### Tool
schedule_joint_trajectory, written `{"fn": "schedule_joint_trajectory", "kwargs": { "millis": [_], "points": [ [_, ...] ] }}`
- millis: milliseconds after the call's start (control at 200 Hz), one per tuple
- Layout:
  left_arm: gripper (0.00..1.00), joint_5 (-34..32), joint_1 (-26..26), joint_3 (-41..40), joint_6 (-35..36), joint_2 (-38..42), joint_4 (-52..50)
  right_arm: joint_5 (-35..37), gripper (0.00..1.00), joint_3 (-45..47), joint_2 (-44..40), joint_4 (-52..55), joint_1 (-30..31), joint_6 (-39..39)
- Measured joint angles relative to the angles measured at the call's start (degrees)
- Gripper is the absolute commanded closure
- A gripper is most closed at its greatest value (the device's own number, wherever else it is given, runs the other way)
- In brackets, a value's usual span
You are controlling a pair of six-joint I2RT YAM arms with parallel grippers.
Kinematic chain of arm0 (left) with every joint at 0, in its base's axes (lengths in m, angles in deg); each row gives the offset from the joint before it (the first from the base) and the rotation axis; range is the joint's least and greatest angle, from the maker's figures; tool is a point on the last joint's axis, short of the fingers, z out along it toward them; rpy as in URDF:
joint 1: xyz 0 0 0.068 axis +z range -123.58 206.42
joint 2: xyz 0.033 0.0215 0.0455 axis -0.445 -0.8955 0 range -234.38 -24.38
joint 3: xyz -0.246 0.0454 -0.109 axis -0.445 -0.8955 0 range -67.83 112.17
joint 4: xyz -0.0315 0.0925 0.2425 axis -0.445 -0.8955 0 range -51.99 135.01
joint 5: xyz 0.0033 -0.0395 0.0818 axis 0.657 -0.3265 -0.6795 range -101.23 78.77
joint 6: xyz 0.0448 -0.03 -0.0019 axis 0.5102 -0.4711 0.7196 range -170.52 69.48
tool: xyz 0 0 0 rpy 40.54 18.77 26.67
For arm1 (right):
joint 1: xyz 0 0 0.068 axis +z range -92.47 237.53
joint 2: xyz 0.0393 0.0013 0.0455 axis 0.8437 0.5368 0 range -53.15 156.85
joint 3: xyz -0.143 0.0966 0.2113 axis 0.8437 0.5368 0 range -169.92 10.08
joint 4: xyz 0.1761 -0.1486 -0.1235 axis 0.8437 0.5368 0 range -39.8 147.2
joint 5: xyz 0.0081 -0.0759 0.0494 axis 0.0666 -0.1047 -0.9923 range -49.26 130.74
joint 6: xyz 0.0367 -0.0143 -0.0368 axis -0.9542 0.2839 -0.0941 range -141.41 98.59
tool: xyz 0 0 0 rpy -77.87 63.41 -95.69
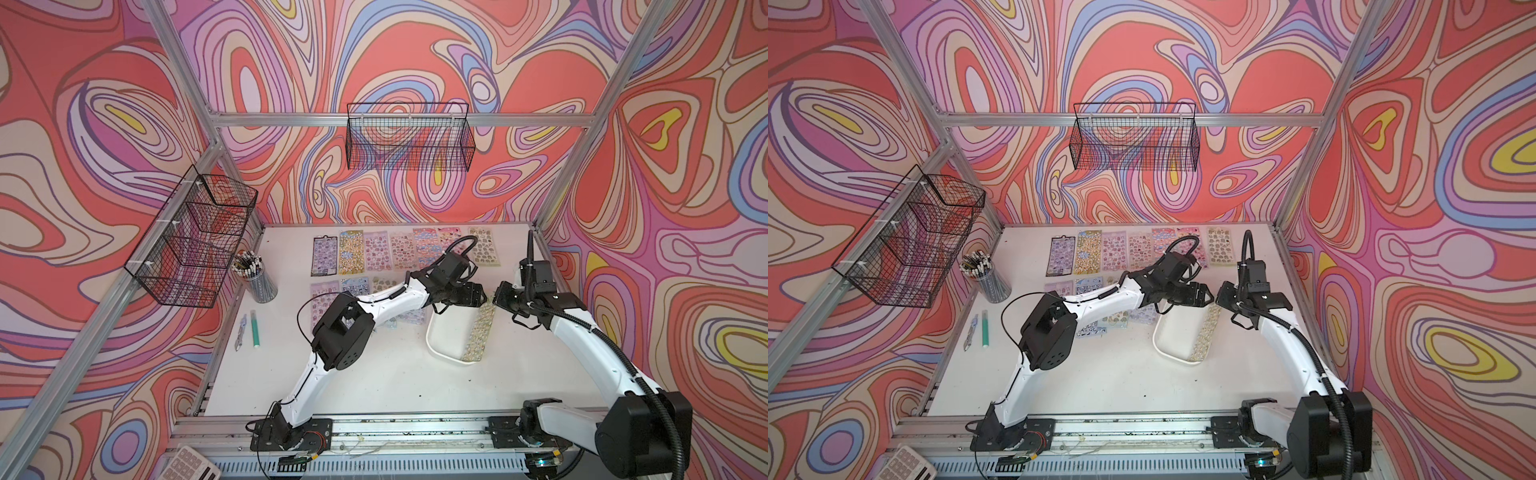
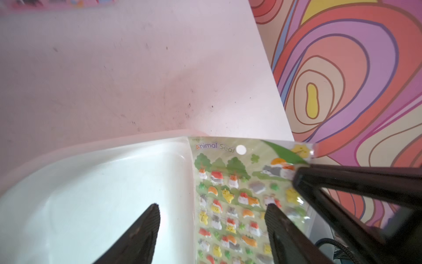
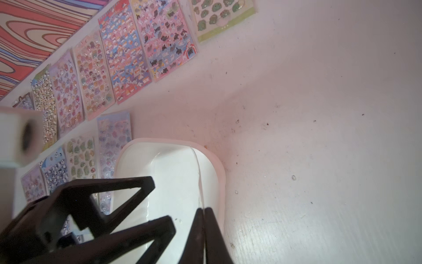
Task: Take the stickers out of the storage box
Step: Pick up the sticker from the storage box.
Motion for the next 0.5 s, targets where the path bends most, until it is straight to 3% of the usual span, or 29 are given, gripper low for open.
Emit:
{"fn": "schedule_joint_trajectory", "kwargs": {
  "millis": [220, 381, 501],
  "points": [
    [0.28, -9.25, 0.04, 3.85, 8.22, 8.83, -12.81, 0.0, 1.0, -3.43, -1.95, 2.93, 0.0, 0.42],
    [0.29, -15.1, 0.13, -2.38, 12.39, 16.55, -18.73, -0.35, 1.0, -5.84, -3.91, 4.74, 0.0, 0.96],
    [0.31, -16.65, 0.5, -6.38, 13.73, 17.97, -22.12, -1.07, 1.0, -7.26, -5.4, 5.46, 0.0, 1.25]
  ]
}}
